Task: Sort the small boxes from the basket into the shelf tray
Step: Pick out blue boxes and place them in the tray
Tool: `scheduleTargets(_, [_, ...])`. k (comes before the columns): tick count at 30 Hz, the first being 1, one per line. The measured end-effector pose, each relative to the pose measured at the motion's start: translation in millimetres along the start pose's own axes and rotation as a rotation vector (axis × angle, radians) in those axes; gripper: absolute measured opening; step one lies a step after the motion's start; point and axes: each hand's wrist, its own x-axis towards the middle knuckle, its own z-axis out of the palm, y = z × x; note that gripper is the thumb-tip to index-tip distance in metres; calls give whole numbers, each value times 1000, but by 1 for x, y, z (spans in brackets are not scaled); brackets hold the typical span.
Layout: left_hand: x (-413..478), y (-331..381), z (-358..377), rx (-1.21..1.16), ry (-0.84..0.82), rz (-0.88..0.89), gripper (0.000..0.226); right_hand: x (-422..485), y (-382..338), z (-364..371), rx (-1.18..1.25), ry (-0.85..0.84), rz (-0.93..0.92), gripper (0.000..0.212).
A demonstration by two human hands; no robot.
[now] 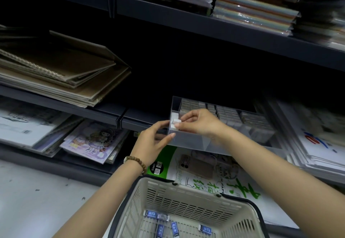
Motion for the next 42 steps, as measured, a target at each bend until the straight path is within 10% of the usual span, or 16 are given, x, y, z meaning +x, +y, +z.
scheduleTargets(15, [0,-2,1,-27,11,27,52,13,-4,1,-40,-62,234,29])
scheduleTargets(31, [-25,-12,-2,-37,-68,-26,57,-49,17,-34,221,-86,-98,35])
scheduleTargets(35, [-71,-43,8,24,-150,-97,48,-106,85,-49,591,-220,92,31])
scheduleTargets(42, [-124,-145,93,206,-629,-357,25,-132,254,41,284,-368,619,26])
